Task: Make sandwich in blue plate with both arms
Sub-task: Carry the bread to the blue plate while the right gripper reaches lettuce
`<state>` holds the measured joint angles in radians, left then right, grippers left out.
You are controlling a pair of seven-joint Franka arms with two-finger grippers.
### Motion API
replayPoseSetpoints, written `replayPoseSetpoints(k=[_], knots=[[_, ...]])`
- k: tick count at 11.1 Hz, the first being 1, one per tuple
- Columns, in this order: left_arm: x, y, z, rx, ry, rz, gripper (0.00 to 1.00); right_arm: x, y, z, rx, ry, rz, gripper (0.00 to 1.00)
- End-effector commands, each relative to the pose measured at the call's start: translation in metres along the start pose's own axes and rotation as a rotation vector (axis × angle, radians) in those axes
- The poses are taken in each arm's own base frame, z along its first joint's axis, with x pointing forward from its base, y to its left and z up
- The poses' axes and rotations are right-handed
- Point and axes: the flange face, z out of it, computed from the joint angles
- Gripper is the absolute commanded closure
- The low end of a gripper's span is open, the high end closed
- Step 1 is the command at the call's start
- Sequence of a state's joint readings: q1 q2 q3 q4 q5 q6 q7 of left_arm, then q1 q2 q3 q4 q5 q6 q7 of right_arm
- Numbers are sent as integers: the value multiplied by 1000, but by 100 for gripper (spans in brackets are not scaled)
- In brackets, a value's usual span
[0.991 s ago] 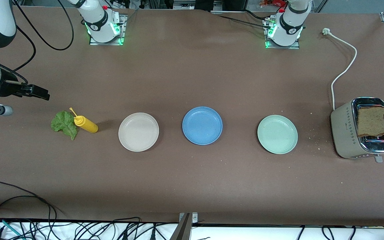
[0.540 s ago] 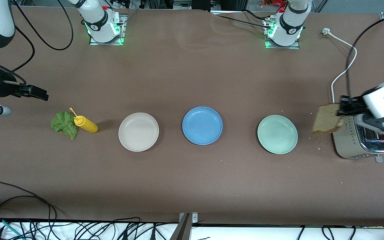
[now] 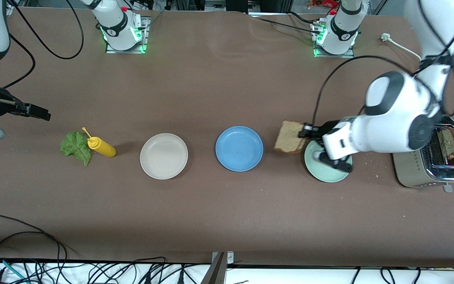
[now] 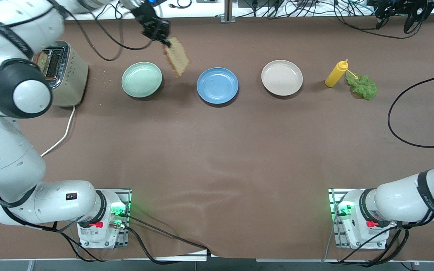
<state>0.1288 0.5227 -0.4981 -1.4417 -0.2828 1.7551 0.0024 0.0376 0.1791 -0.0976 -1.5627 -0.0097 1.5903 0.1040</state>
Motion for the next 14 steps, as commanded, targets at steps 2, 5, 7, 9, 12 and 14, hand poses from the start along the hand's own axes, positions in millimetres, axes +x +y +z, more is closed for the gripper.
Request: replayPoseSetpoints(k=[2, 5, 7, 9, 12, 14], knots=[[35, 49, 89, -120, 49, -49, 100, 26, 23, 48, -16, -50, 24, 0], [43, 36, 144, -186, 112, -118, 100, 48, 45, 89, -31, -82, -11, 0], [51, 26, 178, -207, 154, -157, 100, 63, 46, 124, -42, -98, -13, 0], [47, 21, 192, -217, 157, -163, 100, 71, 53, 156, -47, -109, -26, 0], [25, -28, 208, -190, 117, -111, 100, 73, 53, 211, -52, -85, -30, 0], [12, -58, 210, -234, 110, -66, 100, 77, 54, 243, -52, -89, -53, 0]])
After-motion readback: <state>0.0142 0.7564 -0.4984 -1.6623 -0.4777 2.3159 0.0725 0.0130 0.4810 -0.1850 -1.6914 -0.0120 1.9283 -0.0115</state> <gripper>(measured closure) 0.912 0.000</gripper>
